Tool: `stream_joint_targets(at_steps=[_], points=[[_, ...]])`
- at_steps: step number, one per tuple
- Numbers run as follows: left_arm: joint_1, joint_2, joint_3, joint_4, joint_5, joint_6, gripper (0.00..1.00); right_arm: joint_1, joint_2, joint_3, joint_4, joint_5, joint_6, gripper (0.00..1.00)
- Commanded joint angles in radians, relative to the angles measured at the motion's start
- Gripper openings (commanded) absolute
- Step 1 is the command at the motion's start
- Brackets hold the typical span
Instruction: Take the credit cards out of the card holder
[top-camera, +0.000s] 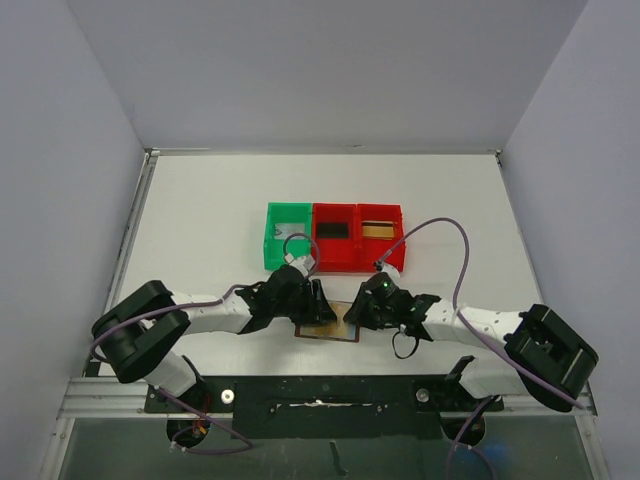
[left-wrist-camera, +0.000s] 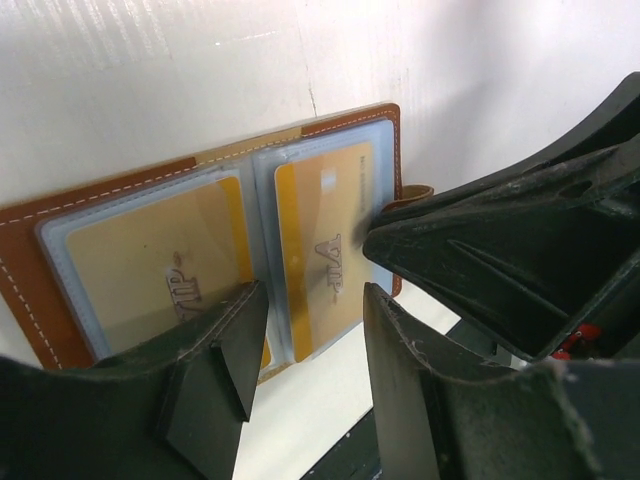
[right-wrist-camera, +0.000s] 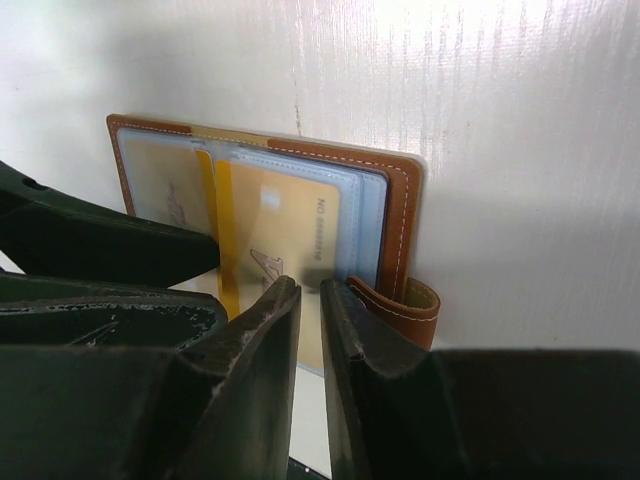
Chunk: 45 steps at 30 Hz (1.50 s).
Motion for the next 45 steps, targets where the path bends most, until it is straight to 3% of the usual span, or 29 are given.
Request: stream_joint_targets(at_steps=[1, 9, 17, 24, 40, 45], points=[[-0.004, 0.028, 0.005, 0.021, -0.002, -0.026, 0.42, -0.007, -0.001, -0.056, -0.033, 0.033, 0.017, 0.18], [-0.002, 0.048, -0.054, 0.175, 0.051, -0.104, 0.33, -0.01, -0.008, -0.091, -0.01, 0.026, 0.032, 0.18], [-0.002, 0.014, -0.072, 0.171, 0.001, -0.16, 0.2, -0.013, -0.008, -0.089, -0.01, 0.03, 0.03, 0.17], [0.001, -0.012, -0.084, 0.169, -0.016, -0.173, 0.0, -0.015, 0.001, -0.084, -0.012, 0.03, 0.027, 0.17], [0.039, -0.105, -0.137, 0.12, -0.017, -0.149, 0.0, -0.019, 0.017, -0.074, 0.007, 0.015, 0.014, 0.17], [0.038, -0.059, -0.128, 0.207, 0.041, -0.157, 0.15, -0.018, 0.035, -0.064, 0.011, 0.008, 0.005, 0.17]])
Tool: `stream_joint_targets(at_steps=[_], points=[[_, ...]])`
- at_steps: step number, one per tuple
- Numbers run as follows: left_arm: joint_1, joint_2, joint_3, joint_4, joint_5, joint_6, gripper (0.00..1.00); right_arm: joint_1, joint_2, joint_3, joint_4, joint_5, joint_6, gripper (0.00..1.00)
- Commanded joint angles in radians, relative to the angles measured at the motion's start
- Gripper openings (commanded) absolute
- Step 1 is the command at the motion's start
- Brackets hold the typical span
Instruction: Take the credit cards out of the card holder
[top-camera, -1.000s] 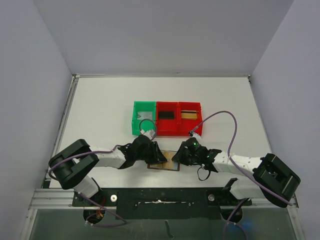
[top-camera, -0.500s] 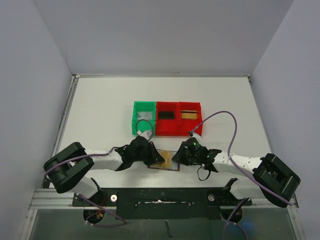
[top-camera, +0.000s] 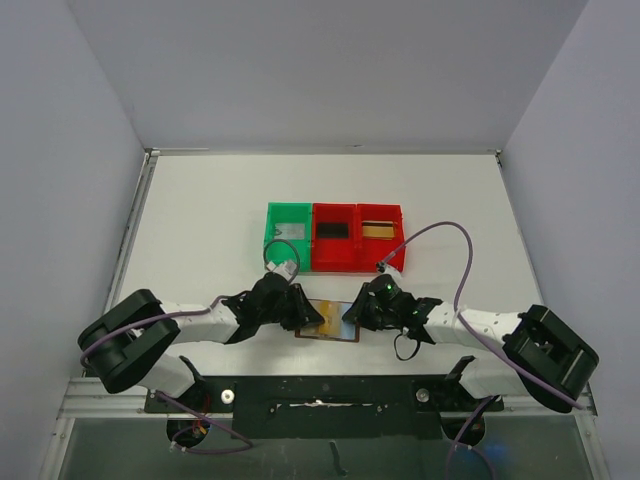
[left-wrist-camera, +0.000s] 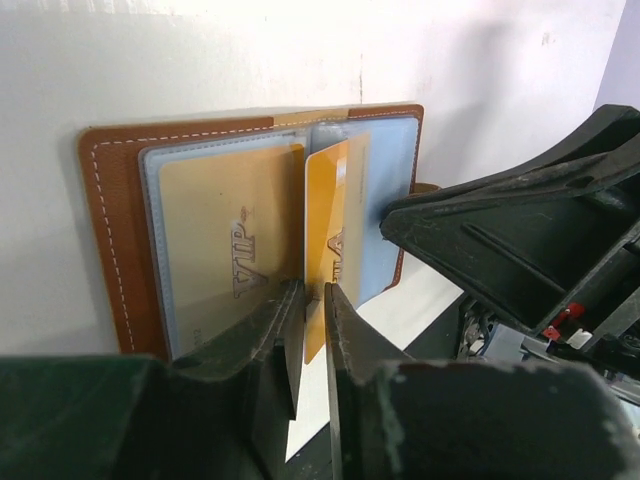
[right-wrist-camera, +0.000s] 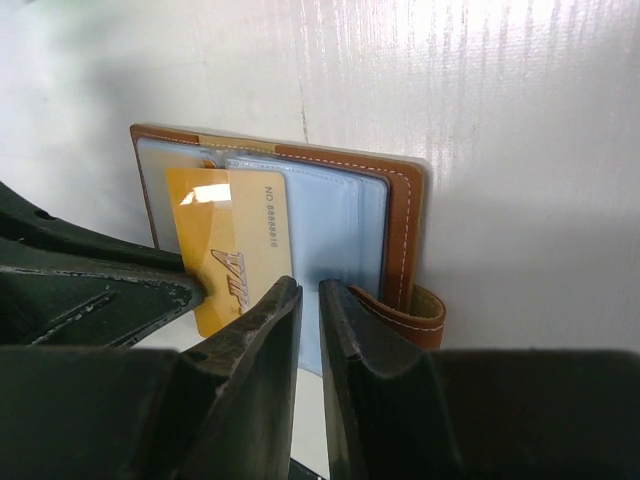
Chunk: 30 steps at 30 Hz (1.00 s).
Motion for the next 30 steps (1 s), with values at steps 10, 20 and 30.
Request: stream_joint_targets(at_steps=[10, 20, 30], points=[[0.004, 0.108, -0.018, 0.284, 0.106, -0.067, 0.2, -0.005, 0.062, -0.015, -0.067, 0.019, -0.035, 0.17], [0.006, 0.081, -0.008, 0.199, 0.052, -0.052, 0.0, -0.005, 0.06, -0.012, -0.067, 0.018, -0.038, 0.17], [0.023, -0.164, -0.001, -0.129, -0.048, 0.073, 0.0, -0.032, 0.02, 0.065, -0.09, 0.008, -0.125, 0.22]])
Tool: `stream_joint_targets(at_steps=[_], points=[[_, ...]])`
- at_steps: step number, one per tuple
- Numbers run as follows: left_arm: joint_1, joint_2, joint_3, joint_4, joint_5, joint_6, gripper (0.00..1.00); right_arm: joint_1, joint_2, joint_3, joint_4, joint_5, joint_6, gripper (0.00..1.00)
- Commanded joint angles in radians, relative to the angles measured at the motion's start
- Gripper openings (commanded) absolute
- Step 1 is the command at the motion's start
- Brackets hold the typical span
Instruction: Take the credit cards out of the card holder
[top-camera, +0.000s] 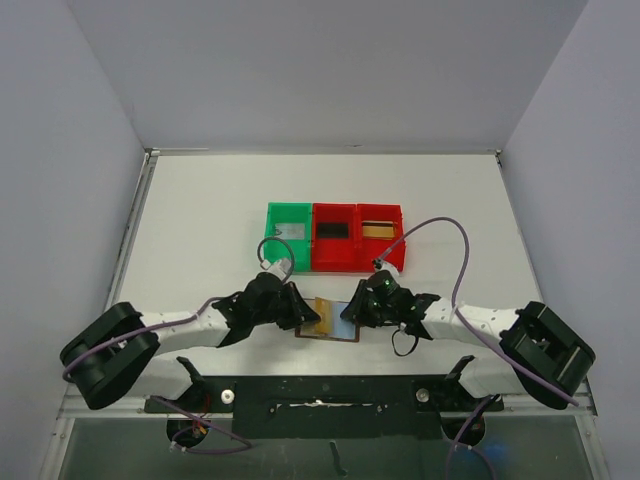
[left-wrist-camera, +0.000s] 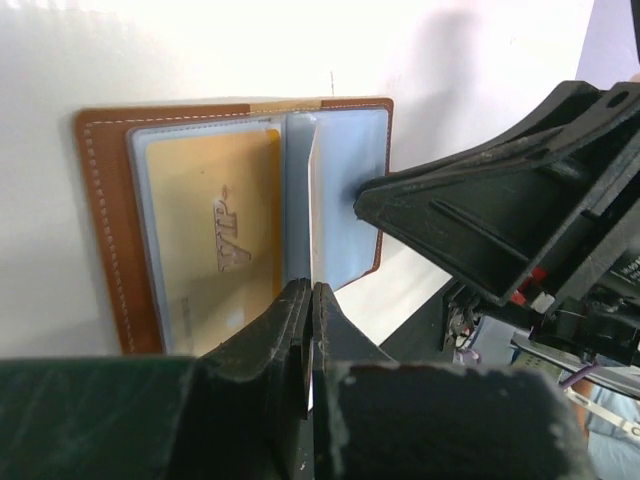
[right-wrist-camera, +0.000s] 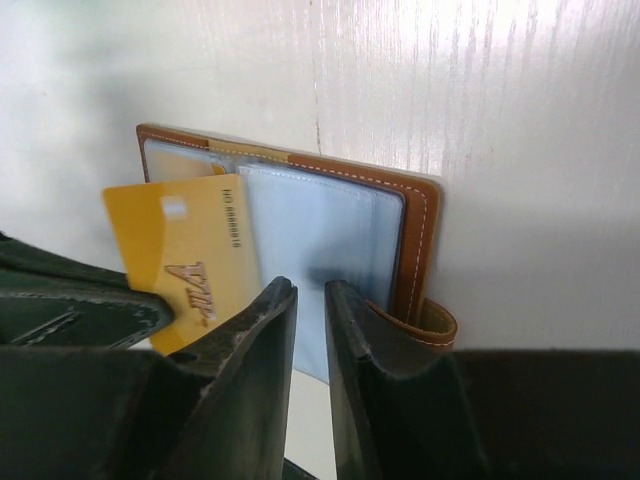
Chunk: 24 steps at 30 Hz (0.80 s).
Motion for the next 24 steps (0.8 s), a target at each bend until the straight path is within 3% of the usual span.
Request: stream_joint_targets(at_steps=[1, 4, 7, 13, 20, 24], points=[[0.022, -0.141, 0.022, -0.158, -0.058, 0.101, 0.0, -0.024, -0.021, 0.062, -0.1, 0.025, -0.109, 0.27], [0.027, -0.209, 0.045, -0.219, -0.057, 0.142, 0.0, -0.033, -0.075, 0.101, -0.1, 0.023, -0.136, 0.49], [0.028, -0.272, 0.066, -0.263, -0.068, 0.171, 0.0, -0.049, -0.137, 0.133, -0.107, 0.039, -0.163, 0.64], [0.03, -0.391, 0.056, -0.237, -0.082, 0.176, 0.0, -0.117, -0.283, 0.115, -0.031, 0.037, -0.206, 0.99], [0.029, -0.511, 0.034, -0.188, -0.095, 0.172, 0.0, -0.163, -0.446, -0.007, 0.152, 0.033, -0.237, 0.98], [0.029, -0.552, 0.001, -0.092, -0.08, 0.14, 0.0, -0.179, -0.47, -0.049, 0.31, -0.138, -0.277, 0.98]])
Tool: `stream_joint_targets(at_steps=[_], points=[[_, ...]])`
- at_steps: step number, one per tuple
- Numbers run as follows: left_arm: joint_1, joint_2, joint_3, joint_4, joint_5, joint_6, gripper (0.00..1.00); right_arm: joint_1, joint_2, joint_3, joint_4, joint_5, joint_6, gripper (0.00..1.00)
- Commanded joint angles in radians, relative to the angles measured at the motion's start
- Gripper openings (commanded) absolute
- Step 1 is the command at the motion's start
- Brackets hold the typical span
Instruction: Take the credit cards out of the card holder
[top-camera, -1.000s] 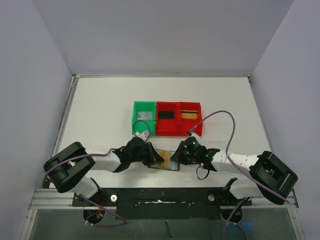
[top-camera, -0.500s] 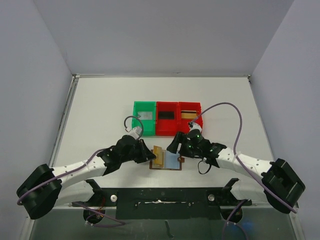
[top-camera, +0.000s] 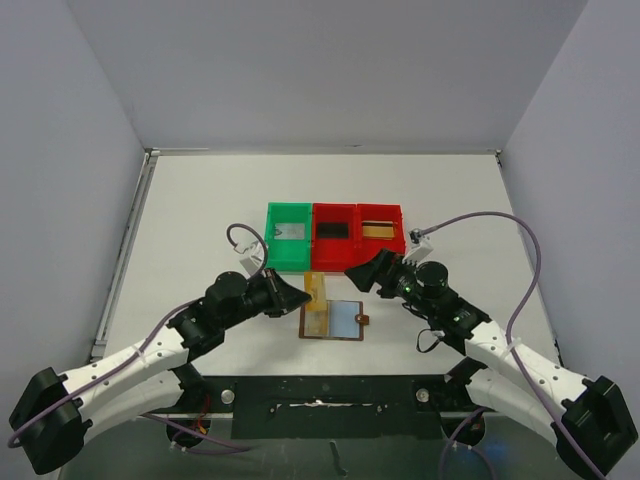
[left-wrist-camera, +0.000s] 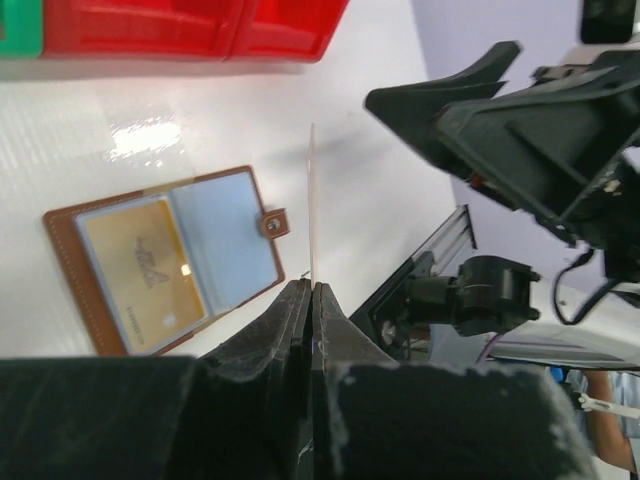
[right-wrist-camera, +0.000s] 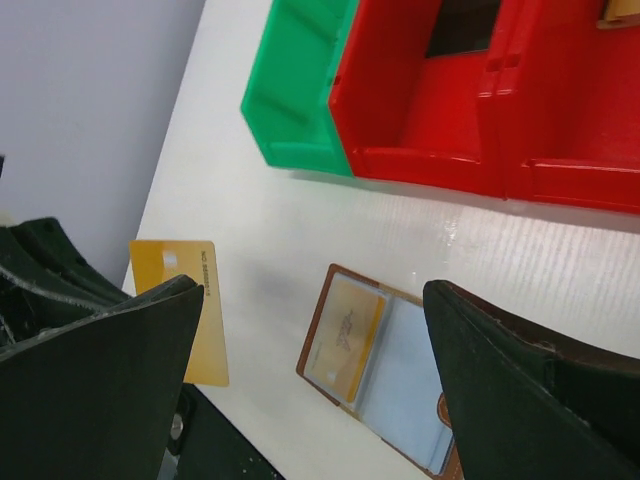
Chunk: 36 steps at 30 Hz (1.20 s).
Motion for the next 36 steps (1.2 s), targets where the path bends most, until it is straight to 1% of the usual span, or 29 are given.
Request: stream_joint_targets(at_steps=[1, 3, 5, 7, 10, 14, 16, 23, 27, 36], points=[[0.005, -0.047, -0.02, 0.158, -0.001, -0.025, 0.0, -0.017, -0.017, -0.028, 0.253, -0.186, -0.06, 0.98], [0.005, -0.048, -0.026, 0.19, 0.006, -0.046, 0.0, -0.025, 0.004, -0.009, 0.268, -0.26, -0.066, 0.98], [0.005, -0.046, -0.027, 0.216, 0.013, -0.062, 0.0, -0.032, 0.035, 0.012, 0.25, -0.284, -0.045, 1.0], [0.005, -0.042, -0.032, 0.239, 0.018, -0.074, 0.0, -0.042, 0.063, 0.014, 0.271, -0.329, -0.04, 0.97], [0.005, -0.039, -0.044, 0.277, 0.022, -0.092, 0.0, -0.066, 0.091, -0.003, 0.336, -0.409, -0.016, 0.89], [0.006, -0.03, -0.052, 0.307, 0.032, -0.107, 0.0, -0.093, 0.112, -0.032, 0.461, -0.531, 0.026, 0.82], [0.005, -0.019, -0.048, 0.317, 0.05, -0.11, 0.0, -0.102, 0.132, -0.034, 0.504, -0.589, 0.044, 0.76], [0.007, 0.018, -0.054, 0.428, 0.136, -0.123, 0.0, -0.117, 0.238, -0.029, 0.614, -0.695, 0.12, 0.53], [0.007, 0.02, -0.058, 0.45, 0.163, -0.125, 0.0, -0.117, 0.286, -0.037, 0.727, -0.742, 0.175, 0.44], [0.008, -0.002, -0.068, 0.45, 0.167, -0.134, 0.0, -0.119, 0.341, -0.05, 0.888, -0.847, 0.255, 0.31]])
